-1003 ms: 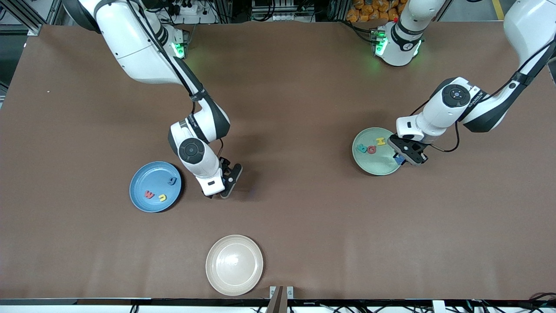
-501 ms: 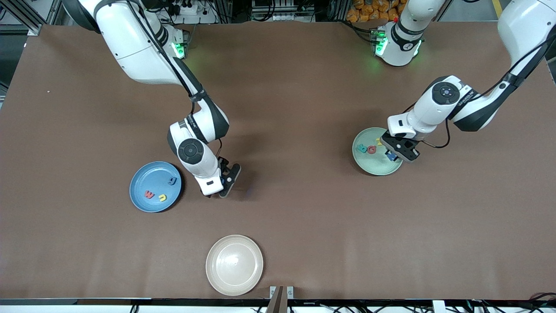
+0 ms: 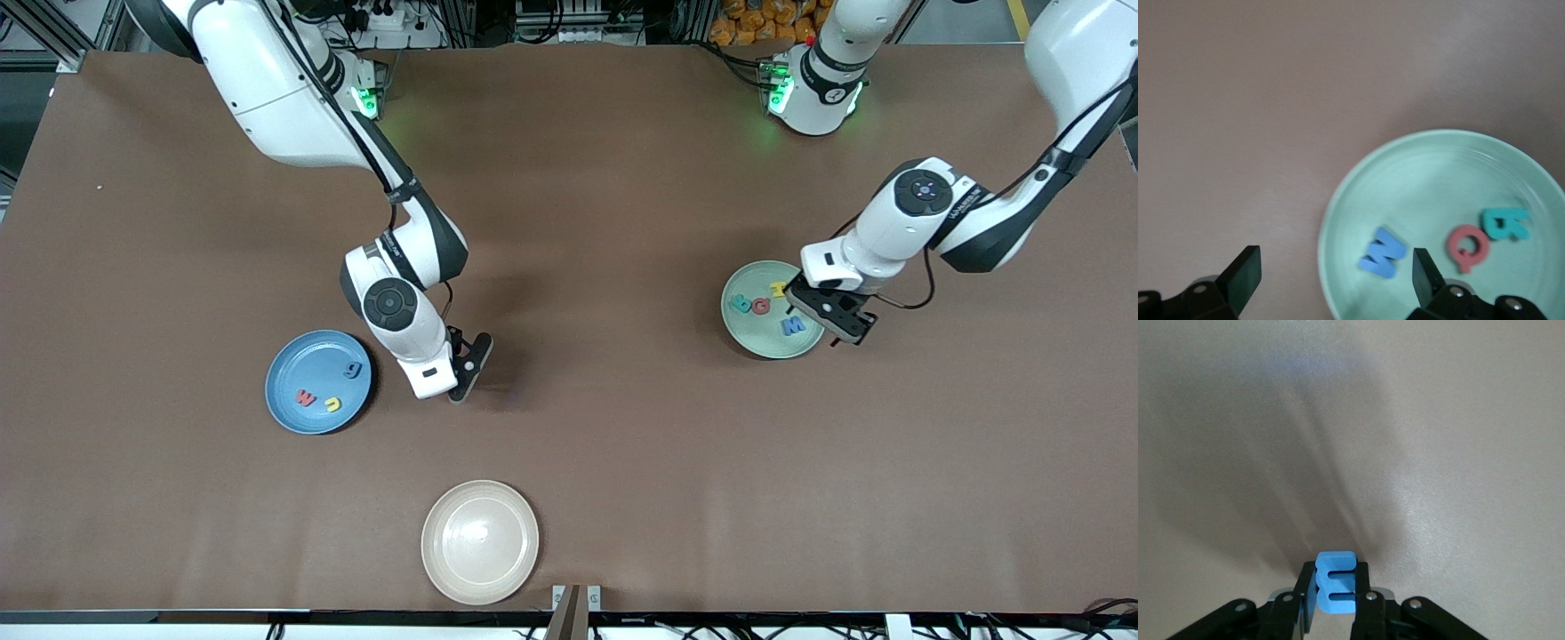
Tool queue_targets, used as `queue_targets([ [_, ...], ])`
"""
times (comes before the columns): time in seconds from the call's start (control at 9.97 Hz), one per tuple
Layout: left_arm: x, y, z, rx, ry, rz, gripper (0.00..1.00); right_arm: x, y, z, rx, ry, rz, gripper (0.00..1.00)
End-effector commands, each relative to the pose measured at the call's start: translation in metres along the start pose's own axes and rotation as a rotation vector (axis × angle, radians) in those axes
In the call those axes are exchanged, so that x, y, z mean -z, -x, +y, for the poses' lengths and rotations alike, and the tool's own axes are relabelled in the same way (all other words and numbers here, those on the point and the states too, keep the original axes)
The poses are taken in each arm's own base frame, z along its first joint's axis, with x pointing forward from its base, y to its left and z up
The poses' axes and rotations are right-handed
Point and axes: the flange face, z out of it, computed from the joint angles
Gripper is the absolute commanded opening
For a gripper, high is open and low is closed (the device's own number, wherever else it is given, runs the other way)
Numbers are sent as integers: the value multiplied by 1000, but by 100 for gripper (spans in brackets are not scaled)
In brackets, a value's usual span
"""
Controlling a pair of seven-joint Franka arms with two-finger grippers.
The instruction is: Sort upper and lower case letters into plates
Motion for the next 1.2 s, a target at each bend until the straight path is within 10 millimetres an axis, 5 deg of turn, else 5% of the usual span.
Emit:
queue_targets([
  [0.0, 24, -22, -26, 41, -65, -26, 100, 21, 12, 9, -5, 18, -15, 0],
  [0.3, 68, -63, -55, 38, 7, -104, 100, 92, 48, 56, -74, 70, -50, 0],
  [0.7, 122, -77, -84, 57, 69, -231, 100, 86, 142, 123, -239, 74, -121, 0],
  [0.8, 148, -81, -94, 76, 67, -222, 100, 86, 160, 131, -270, 69, -124, 20],
  [0.9, 169, -73, -107, 133, 106, -232, 100, 88, 178, 143, -312, 73, -117, 81],
  [1.0, 194, -65, -114, 188, 122, -249, 100, 92, 194, 155, -345, 77, -110, 100],
  [1.1, 216, -57, -121, 231, 119, -261, 100, 99, 200, 157, -381, 68, -108, 100],
])
